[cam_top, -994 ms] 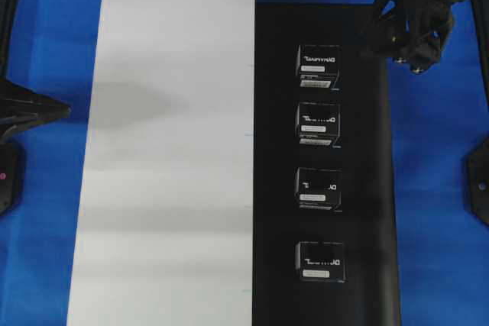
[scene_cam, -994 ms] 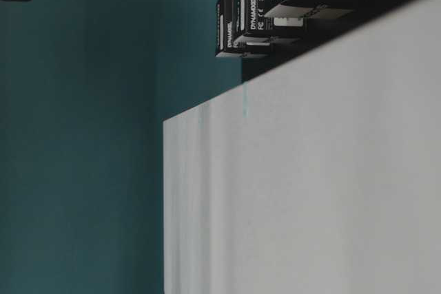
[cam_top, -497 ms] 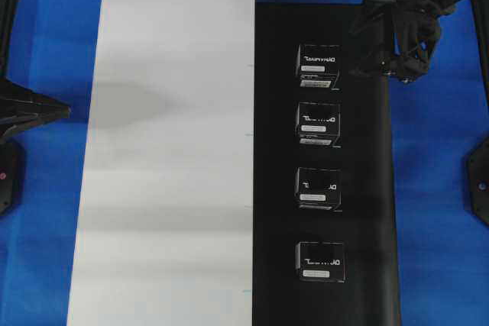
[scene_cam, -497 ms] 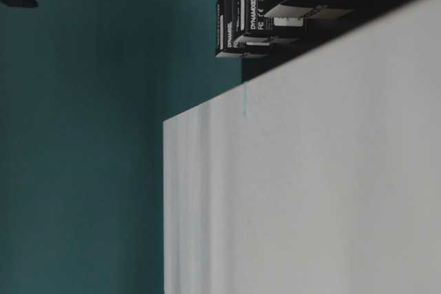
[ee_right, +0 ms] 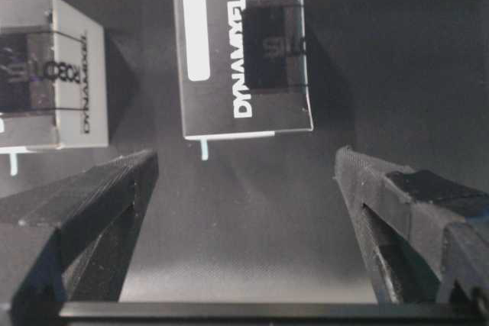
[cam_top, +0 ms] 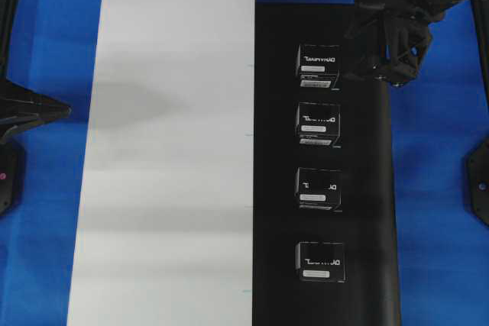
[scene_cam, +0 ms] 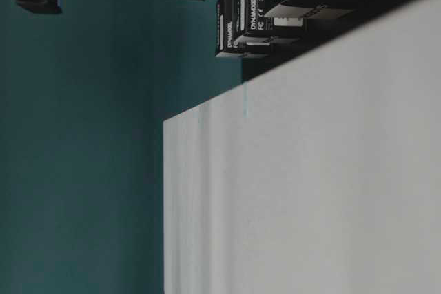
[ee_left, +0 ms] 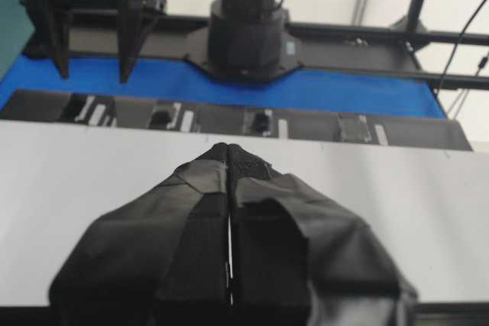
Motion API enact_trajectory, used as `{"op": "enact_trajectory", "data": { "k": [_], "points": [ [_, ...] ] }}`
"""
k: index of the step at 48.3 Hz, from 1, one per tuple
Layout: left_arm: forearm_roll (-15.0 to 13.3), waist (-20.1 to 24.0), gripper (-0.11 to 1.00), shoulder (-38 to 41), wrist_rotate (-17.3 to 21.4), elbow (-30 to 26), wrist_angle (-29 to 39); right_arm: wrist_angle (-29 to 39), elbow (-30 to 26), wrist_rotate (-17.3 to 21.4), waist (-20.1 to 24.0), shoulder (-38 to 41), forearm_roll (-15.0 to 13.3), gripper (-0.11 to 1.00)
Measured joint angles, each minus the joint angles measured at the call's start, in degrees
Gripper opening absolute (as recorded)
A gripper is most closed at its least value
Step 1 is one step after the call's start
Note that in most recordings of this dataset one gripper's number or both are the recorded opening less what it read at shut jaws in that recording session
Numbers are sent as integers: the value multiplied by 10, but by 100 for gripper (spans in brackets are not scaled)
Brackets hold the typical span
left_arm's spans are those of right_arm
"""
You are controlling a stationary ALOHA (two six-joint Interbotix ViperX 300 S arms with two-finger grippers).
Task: Place the box from the black base onto the white base.
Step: 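Move the open right gripper over the top black DYNAMIXEL box, then lower the right gripper and close it on the top box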
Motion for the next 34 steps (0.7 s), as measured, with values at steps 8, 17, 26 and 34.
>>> {"op": "enact_trajectory", "data": {
  "k": [8,17,26,34],
  "points": [
    [0,-1,-6,1,0,0,0,-28,8,-2,6,7,0,99],
    [0,0,-6,2,1,0,1,-55,17,-2,10,19,-2,99],
    [0,0,-6,3,0,0,0,-80,17,-2,25,40,-2,99],
    [0,0,-6,4,0,-1,0,-118,17,-2,44,64,-2,99]
  ]
}}
